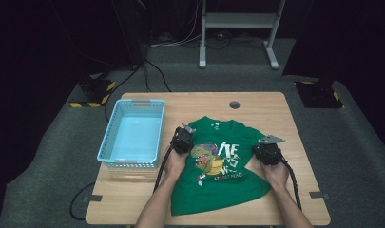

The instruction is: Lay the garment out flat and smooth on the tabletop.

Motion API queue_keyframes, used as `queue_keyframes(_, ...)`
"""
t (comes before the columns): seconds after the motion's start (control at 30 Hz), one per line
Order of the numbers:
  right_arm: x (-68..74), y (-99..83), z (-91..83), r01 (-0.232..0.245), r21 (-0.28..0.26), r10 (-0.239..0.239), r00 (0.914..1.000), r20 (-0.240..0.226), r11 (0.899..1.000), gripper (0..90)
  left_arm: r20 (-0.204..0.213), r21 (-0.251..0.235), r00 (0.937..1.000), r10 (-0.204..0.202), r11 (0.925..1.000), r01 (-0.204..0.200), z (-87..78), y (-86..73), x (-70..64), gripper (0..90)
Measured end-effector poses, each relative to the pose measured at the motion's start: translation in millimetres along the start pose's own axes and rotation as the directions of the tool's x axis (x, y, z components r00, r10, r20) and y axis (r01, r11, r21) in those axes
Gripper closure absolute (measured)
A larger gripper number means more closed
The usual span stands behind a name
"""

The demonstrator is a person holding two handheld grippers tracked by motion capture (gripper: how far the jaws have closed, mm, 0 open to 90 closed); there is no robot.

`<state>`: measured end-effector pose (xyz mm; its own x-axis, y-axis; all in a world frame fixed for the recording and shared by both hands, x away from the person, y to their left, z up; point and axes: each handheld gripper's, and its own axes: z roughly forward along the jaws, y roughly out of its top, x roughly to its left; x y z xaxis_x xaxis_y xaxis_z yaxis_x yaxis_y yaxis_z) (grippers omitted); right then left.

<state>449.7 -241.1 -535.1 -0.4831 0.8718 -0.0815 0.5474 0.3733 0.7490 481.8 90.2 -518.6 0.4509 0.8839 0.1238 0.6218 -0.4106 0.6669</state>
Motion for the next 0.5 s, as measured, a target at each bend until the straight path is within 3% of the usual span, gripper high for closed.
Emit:
queue_keyframes(0.1, -2.6, 1.7, -6.9, -0.019, -0.034, 0.019, 0.9998, -0.006, 0.999, 83.2, 0.039, -0.07, 0.999, 0.019, 0.9974, -0.016, -18.0, -1.8, -5.7, 61.3)
queue_keyframes(0.2, -1.4, 1.1, -14.7, -0.017, -0.056, 0.017, 0.9998, -0.007, 0.998, 78.3, 0.071, -0.09, 0.9952, 0.067, 0.9941, -0.061, -34.2, -12.9, -15.6, 53.6)
queue_keyframes(0.37, 3.4, -1.3, -22.9, -0.012, -0.068, 0.01, 0.9995, -0.029, 0.998, 72.0, 0.122, -0.108, 0.9908, 0.059, 0.9931, -0.045, -44.7, -39.1, -25.0, 50.3)
queue_keyframes(0.5, 6.4, -4.7, -17.4, -0.002, -0.041, 0.001, 0.9995, -0.031, 0.999, 68.6, 0.116, -0.087, 0.9927, 0.033, 0.9959, -0.023, -38.8, -49.4, -23.3, 48.4)
